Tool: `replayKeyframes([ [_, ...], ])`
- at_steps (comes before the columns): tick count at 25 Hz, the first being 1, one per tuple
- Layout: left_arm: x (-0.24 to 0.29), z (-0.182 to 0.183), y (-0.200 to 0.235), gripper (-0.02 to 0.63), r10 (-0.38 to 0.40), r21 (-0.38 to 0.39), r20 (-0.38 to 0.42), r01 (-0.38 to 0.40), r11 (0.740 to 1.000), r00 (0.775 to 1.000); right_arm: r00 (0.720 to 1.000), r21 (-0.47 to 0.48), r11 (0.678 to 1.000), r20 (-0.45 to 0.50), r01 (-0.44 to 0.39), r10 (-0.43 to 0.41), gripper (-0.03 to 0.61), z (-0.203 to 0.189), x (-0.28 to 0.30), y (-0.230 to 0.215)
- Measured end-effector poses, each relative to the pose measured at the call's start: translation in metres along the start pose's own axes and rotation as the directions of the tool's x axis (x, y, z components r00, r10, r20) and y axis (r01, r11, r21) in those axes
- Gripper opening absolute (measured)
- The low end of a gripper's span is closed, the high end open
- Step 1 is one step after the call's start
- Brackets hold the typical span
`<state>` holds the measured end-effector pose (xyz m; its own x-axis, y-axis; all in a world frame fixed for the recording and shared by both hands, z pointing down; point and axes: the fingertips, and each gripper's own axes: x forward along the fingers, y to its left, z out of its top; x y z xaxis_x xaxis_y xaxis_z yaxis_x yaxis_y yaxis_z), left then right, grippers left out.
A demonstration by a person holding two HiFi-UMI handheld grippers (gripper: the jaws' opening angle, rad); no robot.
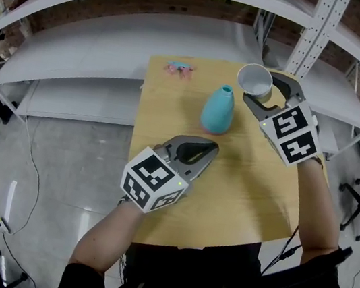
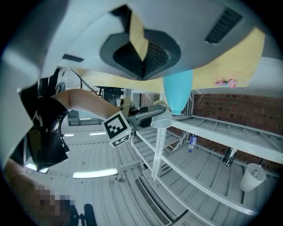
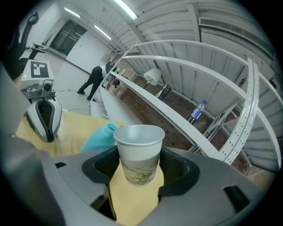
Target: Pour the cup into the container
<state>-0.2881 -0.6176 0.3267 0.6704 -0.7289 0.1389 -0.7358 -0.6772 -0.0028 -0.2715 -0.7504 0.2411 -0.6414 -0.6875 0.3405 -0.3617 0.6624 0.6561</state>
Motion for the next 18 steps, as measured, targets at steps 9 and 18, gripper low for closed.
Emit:
replayKeyframes([
  [9, -0.001, -0.001, -0.001, 0.002, -0.015, 0.0, -0.003, 0.015, 1.0, 1.0, 0.998, -0.154, 0.987, -0.027, 0.05, -0.055, 0.287, 0.014, 0.002, 0.002],
  [18, -0.003, 0.001, 0.002, 0.002, 0.004, -0.003, -0.003, -0.004, 1.0, 1.0, 0.989, -0.319, 0.941, -0.051, 0.114, -0.137, 0.287, 0.019, 0.001, -0.006],
])
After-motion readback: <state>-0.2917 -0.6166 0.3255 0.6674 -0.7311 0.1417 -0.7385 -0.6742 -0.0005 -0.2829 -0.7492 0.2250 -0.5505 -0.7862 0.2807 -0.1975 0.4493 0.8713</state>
